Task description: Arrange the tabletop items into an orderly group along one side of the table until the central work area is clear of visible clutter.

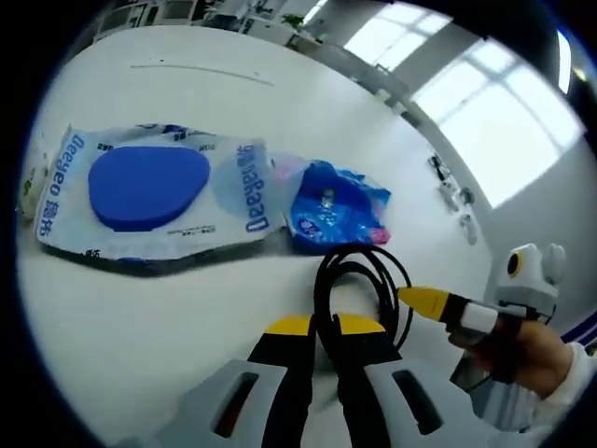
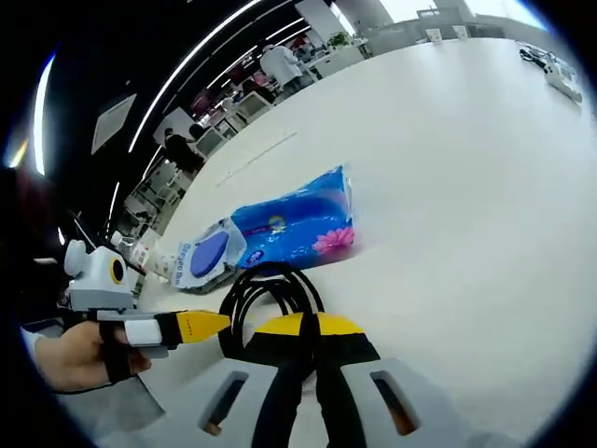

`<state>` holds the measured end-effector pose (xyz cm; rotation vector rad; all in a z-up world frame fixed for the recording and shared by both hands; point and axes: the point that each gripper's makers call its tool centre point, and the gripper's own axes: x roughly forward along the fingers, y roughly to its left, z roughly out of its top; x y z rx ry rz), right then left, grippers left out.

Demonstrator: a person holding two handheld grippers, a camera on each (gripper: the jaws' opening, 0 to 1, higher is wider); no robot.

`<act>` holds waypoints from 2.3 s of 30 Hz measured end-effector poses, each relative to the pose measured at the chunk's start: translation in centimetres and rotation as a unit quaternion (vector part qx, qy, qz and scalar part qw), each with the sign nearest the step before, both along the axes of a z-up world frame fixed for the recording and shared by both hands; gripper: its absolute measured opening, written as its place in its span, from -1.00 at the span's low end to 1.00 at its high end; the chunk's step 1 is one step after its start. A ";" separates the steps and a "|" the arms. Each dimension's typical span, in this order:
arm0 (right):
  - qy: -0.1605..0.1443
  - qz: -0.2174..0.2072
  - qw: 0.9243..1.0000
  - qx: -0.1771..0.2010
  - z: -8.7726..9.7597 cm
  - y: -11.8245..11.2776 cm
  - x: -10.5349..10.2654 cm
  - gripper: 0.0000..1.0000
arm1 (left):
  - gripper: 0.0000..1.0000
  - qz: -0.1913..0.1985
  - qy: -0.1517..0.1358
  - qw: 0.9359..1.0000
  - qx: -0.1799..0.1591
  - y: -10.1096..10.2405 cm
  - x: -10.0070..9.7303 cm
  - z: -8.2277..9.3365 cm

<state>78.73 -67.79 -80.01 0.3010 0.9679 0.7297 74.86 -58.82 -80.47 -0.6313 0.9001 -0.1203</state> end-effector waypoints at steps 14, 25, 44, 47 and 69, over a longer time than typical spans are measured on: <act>0.010 0.018 1.000 0.002 -0.9 0.1 0.3 -1.00 | -0.91 0.007 0.005 1.000 0.009 0.1 0.3 -1.1; 0.009 0.037 0.999 0.005 -0.5 0.1 -0.1 -1.00 | -0.91 0.019 0.002 1.000 0.011 0.1 0.4 -1.1; -0.076 0.099 0.992 -0.011 0.8 0.7 -1.2 -0.27 | -0.59 0.048 -0.025 0.998 0.017 1.3 -0.1 0.2; -0.094 0.104 0.990 -0.007 1.3 0.8 -1.1 -0.11 | -0.36 0.055 -0.036 0.997 0.026 1.8 -0.2 0.6; -0.132 0.129 0.983 -0.007 3.8 3.0 -2.5 0.10 | 0.45 -0.016 -0.087 0.992 0.093 6.3 -4.6 4.2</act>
